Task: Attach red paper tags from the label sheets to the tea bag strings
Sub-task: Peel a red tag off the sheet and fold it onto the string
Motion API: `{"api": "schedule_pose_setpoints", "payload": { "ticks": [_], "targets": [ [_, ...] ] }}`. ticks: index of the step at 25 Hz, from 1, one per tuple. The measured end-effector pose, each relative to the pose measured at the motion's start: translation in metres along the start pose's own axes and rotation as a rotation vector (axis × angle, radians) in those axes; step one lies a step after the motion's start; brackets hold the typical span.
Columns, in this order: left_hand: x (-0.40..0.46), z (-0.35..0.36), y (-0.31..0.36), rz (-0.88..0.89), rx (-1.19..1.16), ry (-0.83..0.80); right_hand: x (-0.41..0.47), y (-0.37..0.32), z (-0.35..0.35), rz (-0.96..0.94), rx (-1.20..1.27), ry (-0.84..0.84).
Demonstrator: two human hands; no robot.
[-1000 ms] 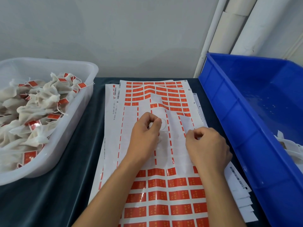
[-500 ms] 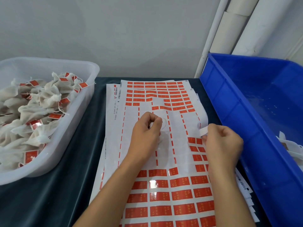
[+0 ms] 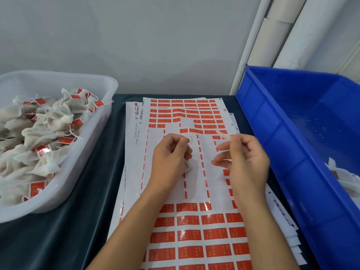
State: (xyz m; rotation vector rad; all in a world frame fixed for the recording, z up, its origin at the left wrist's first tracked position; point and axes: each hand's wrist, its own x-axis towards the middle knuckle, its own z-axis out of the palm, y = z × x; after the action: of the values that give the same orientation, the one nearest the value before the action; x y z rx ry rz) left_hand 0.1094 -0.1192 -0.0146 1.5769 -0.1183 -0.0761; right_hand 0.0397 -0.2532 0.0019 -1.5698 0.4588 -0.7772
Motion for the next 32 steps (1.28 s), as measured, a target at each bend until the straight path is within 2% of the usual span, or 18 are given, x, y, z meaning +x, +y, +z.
{"api": "schedule_pose_setpoints", "payload": {
  "ticks": [8,12,16,20,25,32],
  "targets": [
    [-0.003,-0.001,0.008,-0.018,-0.086,0.034,0.008,-0.017,0.024,-0.003,0.143,-0.275],
    [-0.005,-0.003,0.009,0.027,-0.121,0.022,0.014,-0.014,0.037,0.068,0.163,-0.288],
    [-0.003,-0.004,0.007,0.062,-0.118,0.029,0.007,0.003,0.041,0.269,0.3,-0.268],
    [-0.003,-0.001,0.0,0.079,-0.066,0.041,0.012,0.012,0.036,0.367,0.371,-0.248],
    [-0.003,0.0,0.0,0.085,-0.048,0.044,0.014,0.011,0.031,0.368,0.437,-0.332],
    [-0.008,0.002,0.005,0.118,0.005,-0.037,0.017,0.01,0.027,0.318,0.466,-0.467]
  ]
}}
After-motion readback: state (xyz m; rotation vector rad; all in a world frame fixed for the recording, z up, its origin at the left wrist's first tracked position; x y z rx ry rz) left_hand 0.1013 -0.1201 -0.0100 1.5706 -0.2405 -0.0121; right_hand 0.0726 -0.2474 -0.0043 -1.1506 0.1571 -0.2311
